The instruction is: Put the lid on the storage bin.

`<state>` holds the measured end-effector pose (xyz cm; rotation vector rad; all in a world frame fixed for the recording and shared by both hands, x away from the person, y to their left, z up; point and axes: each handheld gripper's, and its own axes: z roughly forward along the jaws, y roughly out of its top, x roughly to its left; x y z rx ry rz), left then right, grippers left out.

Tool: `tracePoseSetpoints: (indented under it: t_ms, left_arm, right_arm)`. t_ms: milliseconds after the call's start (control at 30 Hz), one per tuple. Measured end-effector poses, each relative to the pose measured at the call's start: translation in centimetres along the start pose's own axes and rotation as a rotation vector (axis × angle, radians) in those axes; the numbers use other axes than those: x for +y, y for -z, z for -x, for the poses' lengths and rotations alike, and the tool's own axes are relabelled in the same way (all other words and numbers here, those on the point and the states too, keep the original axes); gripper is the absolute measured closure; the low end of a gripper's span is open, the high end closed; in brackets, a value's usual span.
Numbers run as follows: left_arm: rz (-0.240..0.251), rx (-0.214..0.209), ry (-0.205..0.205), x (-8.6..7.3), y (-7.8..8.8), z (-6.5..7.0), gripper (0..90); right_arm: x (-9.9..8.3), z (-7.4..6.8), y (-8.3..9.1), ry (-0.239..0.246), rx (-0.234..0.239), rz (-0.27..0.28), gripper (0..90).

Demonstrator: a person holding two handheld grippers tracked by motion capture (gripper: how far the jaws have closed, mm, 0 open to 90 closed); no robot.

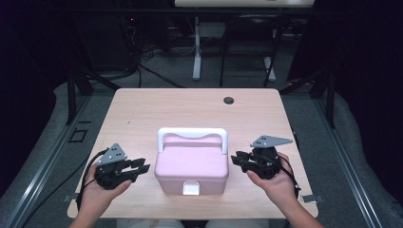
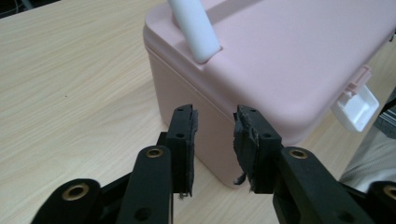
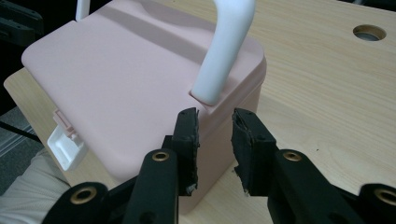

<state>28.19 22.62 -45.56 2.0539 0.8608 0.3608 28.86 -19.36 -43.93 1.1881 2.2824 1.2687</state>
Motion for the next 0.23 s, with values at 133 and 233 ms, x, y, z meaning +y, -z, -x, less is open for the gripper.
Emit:
tracePoseSetpoints:
  t_ms: [133,233]
  left_arm:
    - [0.006,0.008,0.013,0.1,-0.3,-0.7,64.3]
    - [0.010,0.008,0.019,0.1,-0.6,-1.2,61.8]
  right_arm:
    - [0.0,0.4,-0.2,-0.012,-0.006,-0.004,70.5]
    - [0.0,0.8,-0.4,-0.021,-0.010,-0.005,69.5]
